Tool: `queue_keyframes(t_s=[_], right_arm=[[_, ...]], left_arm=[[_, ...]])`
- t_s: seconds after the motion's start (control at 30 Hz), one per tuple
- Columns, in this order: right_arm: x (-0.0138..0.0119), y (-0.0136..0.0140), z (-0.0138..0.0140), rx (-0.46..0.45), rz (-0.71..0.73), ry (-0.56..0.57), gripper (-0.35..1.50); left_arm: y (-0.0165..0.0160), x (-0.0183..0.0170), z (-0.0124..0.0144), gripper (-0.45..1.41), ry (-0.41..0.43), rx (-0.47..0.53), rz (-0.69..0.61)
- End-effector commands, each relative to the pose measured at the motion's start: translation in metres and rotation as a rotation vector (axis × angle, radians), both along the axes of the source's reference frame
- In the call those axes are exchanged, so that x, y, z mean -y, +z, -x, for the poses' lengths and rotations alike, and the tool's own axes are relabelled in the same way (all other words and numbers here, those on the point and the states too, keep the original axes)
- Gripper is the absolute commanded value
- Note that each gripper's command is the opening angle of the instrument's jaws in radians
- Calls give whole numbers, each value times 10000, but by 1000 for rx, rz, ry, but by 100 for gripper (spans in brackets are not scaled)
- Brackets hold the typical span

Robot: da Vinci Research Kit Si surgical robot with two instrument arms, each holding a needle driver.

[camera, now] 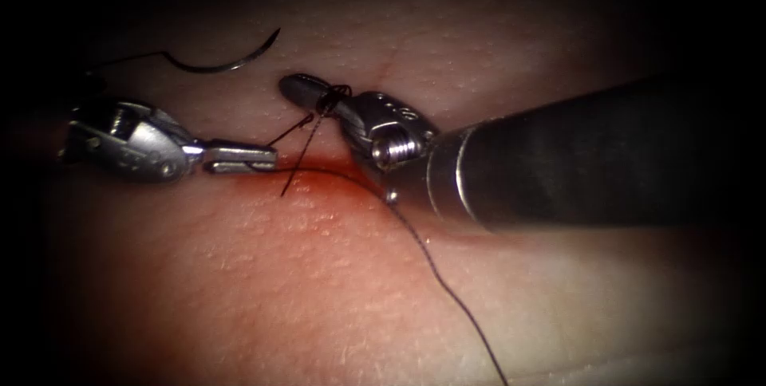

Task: Wound Closure
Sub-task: Pull the right gripper down and the left gripper up to tension the knot

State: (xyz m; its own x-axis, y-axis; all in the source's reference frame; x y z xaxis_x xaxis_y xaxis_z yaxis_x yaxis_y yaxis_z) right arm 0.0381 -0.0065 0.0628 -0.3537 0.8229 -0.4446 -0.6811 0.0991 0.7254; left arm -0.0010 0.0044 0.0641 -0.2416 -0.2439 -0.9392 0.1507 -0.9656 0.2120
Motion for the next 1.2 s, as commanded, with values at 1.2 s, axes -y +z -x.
queue_keyframes(t_s=[1.2], right_arm=[[111,-101,-33,265,252,-167,-35]], left_arm=[[-16,-148,17,-45,-256,-71,9]])
